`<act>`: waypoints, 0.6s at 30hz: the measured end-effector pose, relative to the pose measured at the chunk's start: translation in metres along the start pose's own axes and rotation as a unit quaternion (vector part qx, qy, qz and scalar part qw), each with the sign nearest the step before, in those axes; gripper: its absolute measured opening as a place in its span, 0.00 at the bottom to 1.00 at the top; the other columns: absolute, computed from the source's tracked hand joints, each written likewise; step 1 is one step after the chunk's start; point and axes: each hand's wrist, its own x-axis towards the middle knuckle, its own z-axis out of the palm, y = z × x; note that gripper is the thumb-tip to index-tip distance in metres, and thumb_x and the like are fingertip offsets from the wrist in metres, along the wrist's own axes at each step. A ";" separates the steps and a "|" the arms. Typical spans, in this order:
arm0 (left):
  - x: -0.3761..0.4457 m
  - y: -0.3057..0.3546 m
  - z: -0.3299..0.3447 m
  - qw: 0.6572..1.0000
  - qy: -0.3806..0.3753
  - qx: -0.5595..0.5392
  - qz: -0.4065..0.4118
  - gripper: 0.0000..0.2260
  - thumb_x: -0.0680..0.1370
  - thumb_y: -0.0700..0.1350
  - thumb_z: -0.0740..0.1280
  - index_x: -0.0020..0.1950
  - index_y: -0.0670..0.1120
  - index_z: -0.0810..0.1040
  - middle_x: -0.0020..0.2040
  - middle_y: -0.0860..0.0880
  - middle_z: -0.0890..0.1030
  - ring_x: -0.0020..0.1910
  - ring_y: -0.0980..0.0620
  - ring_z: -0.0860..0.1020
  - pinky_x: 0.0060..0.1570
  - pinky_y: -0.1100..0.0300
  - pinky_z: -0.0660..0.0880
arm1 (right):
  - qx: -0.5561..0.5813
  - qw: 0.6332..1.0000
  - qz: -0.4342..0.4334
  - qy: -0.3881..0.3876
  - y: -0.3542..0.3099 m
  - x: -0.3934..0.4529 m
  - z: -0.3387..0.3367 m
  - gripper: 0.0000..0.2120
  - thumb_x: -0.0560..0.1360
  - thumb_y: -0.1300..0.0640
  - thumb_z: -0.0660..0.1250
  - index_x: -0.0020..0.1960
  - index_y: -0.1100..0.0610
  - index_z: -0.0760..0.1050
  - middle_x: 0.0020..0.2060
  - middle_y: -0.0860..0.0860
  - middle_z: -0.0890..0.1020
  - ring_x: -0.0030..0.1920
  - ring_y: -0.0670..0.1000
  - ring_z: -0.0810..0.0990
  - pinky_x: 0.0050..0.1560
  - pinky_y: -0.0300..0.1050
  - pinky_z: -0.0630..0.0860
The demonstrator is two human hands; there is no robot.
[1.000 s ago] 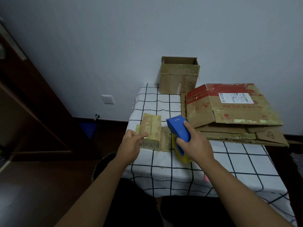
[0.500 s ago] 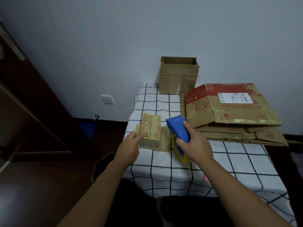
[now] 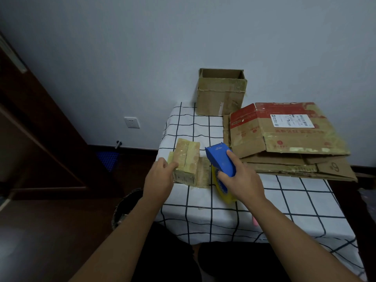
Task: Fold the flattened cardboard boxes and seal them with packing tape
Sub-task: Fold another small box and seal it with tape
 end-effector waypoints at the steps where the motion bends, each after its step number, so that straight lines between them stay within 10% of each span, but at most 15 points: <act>1: 0.000 0.003 0.001 1.000 -0.005 -0.010 -0.016 0.13 0.74 0.33 0.67 0.57 0.43 0.81 0.43 0.46 0.71 0.40 0.47 0.71 0.31 0.56 0.71 | 0.000 1.000 -0.001 0.000 0.000 0.000 0.000 0.35 0.74 0.39 0.64 0.77 0.38 0.54 0.46 0.50 0.76 0.43 0.52 0.75 0.38 0.46 0.70; 18: -0.012 0.046 0.012 0.985 -0.049 -0.074 -0.147 0.30 0.75 0.57 0.67 0.71 0.43 0.64 0.59 0.44 0.73 0.55 0.46 0.73 0.50 0.54 0.72 | 0.009 1.000 0.003 0.000 0.002 -0.001 0.001 0.36 0.73 0.38 0.64 0.77 0.36 0.54 0.49 0.52 0.76 0.45 0.54 0.76 0.40 0.47 0.71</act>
